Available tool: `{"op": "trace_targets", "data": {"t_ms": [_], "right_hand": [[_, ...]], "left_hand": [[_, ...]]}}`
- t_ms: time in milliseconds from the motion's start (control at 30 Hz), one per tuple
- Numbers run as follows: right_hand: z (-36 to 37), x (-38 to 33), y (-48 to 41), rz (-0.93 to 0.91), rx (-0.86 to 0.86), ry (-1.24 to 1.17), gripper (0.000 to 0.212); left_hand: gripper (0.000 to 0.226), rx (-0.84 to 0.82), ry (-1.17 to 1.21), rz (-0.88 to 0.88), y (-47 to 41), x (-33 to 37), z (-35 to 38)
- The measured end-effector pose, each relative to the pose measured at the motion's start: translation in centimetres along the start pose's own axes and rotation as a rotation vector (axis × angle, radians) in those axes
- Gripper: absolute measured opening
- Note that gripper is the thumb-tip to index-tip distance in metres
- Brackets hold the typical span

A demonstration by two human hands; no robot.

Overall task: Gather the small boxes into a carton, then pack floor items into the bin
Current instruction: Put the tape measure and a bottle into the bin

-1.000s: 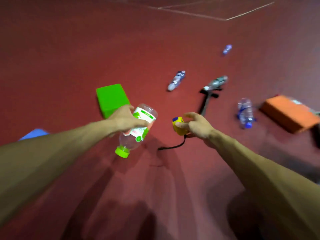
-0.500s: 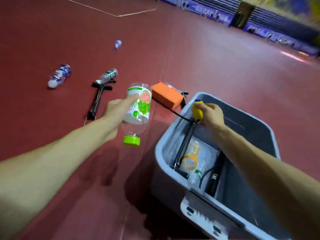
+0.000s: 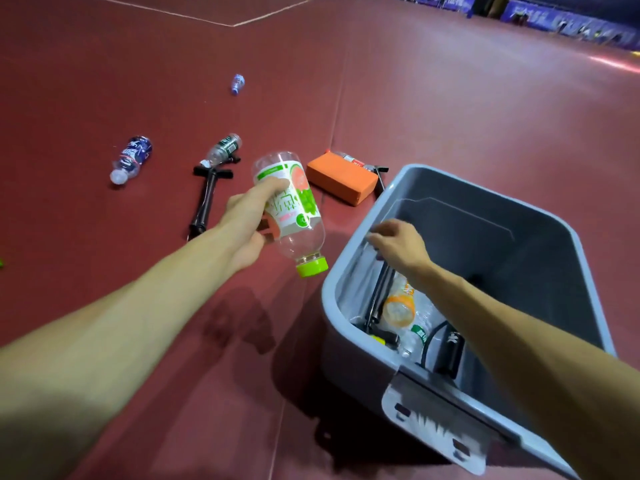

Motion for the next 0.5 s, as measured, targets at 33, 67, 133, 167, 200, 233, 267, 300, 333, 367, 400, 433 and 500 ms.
{"op": "trace_targets", "data": {"t_ms": [33,67,133,167,200,233,267,300,333,367,400,433,500], "right_hand": [[-0.3,-1.5,0.2,-0.053,0.033,-0.09,0.026],[-0.6,-2.8,0.6,-0.113,0.058,-0.16,0.029],[-1.0,-5.1,1.6,-0.215,0.052,-0.268,0.036],[-1.1,-6.1,2.2,-0.236,-0.032,-0.323,0.039],[-1.1,-6.9,2.7,-0.242,-0.172,-0.369,0.039],[-1.2,-7.6,3.4,-0.261,-0.309,-0.392,0.033],[-1.3,-7.9,3.9,-0.28,-0.393,-0.394,0.021],[-1.6,-8.1,4.2,-0.294,-0.415,-0.407,0.012],[-2.1,-8.1,4.3,-0.297,-0.384,-0.421,0.014],[-2.7,-7.6,4.2,-0.287,-0.325,-0.432,0.015],[-3.4,-7.0,4.1,-0.258,-0.255,-0.441,0.016],[-3.9,-5.8,3.5,-0.214,-0.175,-0.442,0.021],[-5.0,-2.5,2.2,-0.093,-0.051,-0.46,0.049]], "left_hand": [[0.055,0.004,0.02,-0.004,-0.1,0.0,0.2],[0.059,0.012,0.052,-0.006,-0.1,0.0,0.5],[0.067,0.025,0.115,-0.003,-0.1,0.1,1.4],[0.067,0.021,0.129,0.003,0.1,0.1,2.0],[0.063,0.009,0.126,0.015,0.3,0.1,2.7],[0.053,-0.014,0.108,0.037,0.5,0.0,3.4],[0.04,-0.051,0.085,0.067,0.9,0.0,4.1],[0.031,-0.096,0.068,0.097,1.2,0.1,4.7],[0.023,-0.147,0.059,0.12,1.5,0.1,5.1],[0.017,-0.196,0.052,0.133,1.7,0.2,5.4],[0.015,-0.235,0.033,0.135,2.0,0.2,5.5],[0.016,-0.253,-0.005,0.131,2.0,0.2,5.5],[0.027,-0.263,-0.098,0.119,1.9,-0.3,5.1]]}}
Point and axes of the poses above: each hand's wrist, its own y-axis away from the middle knuckle, its own z-axis out of the palm, x = y × z, the point moved 1 cm from there along -y, towards the middle knuckle, and after that the axes turned 7 degrees about z, right-handed, at the moved point
